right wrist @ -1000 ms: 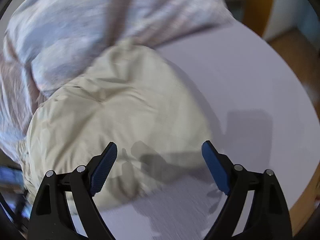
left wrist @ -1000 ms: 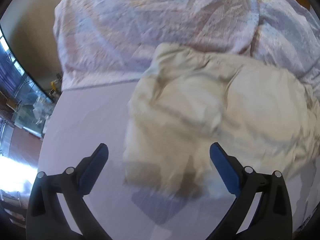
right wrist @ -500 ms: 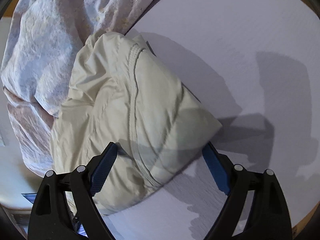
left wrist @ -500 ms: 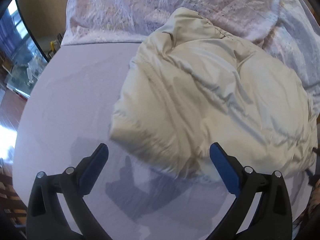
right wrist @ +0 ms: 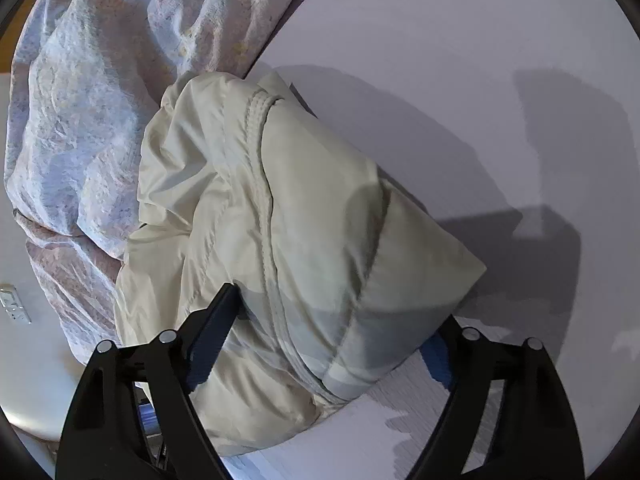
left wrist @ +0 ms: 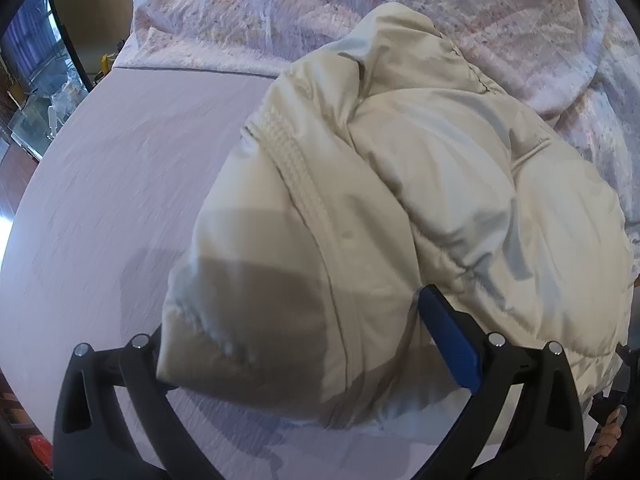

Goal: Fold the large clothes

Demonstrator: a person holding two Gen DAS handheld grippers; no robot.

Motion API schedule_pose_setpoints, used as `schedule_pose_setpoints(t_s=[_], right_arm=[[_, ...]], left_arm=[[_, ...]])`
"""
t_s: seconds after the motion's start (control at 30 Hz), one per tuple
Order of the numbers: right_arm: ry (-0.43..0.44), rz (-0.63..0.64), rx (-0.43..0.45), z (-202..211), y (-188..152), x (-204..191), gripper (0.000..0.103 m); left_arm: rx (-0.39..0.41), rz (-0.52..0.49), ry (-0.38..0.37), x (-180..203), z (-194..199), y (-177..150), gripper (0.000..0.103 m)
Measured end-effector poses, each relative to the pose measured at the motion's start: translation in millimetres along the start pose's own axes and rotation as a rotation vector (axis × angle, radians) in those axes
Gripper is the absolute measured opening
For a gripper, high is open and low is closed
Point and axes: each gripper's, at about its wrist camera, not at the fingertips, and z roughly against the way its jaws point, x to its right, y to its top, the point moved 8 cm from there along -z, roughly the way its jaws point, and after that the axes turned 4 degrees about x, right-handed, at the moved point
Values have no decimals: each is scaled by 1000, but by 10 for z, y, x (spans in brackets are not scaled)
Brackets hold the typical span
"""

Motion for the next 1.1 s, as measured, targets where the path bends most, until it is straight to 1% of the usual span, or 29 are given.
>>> schedule_pose_setpoints(t_s=[0.07, 0.1, 0.13, 0.17, 0.2, 0.23, 0.27, 0.3, 0.33, 0.37, 0.43, 0.47, 0.53, 0.6, 0.7, 0.87, 0.97, 1.1], right_arm=[[-11, 0, 5, -16, 1, -8, 77], [-17, -1, 7, -24, 2, -12, 74], [-21, -1, 3, -33, 0, -16, 70], [-24, 0, 4, -30, 1, -18, 68], [-25, 2, 5, -31, 1, -27, 63], [-28, 7, 6, -27, -1, -35, 58], [-26, 11, 8, -42, -10, -64, 55], [-23, 15, 11, -25, -16, -73, 48], [-18, 19, 15, -4, -26, -84, 42], [-13, 24, 17, 13, -31, -97, 39], [-5, 34, 19, 52, -46, -118, 31], [3, 40, 20, 80, -60, -136, 29], [8, 50, 16, 125, -89, -139, 26], [8, 54, 4, 159, -145, -134, 26], [-4, 72, -24, 185, -292, -110, 25], [-20, 123, -72, 277, -604, -18, 25], [-25, 159, -99, 350, -858, 55, 25], [-24, 173, -128, 464, -1134, 193, 25]], left_arm=[[4, 14, -14, 16, -15, 13, 93], [8, 22, -25, 28, -22, 28, 90], [15, 25, -30, 37, -23, 45, 85], [25, 25, -31, 46, -19, 63, 78], [36, 24, -32, 66, 0, 77, 74], [44, 22, -29, 73, 26, 81, 65], [48, 21, -26, 84, 40, 85, 57], [55, 25, -27, 80, 68, 97, 51], [58, 30, -32, 76, 97, 97, 44], [60, 35, -44, 64, 136, 100, 37], [66, 36, -67, 42, 218, 116, 32], [71, 28, -77, 35, 271, 125, 29], [86, 7, -86, 42, 374, 116, 28], [101, -17, -93, 2, 499, 111, 27], [99, -28, -91, -93, 637, 84, 27], [73, -27, -76, -390, 874, -156, 28], [64, -26, -58, -608, 982, -313, 28], [49, -12, -44, -841, 1138, -539, 28]])
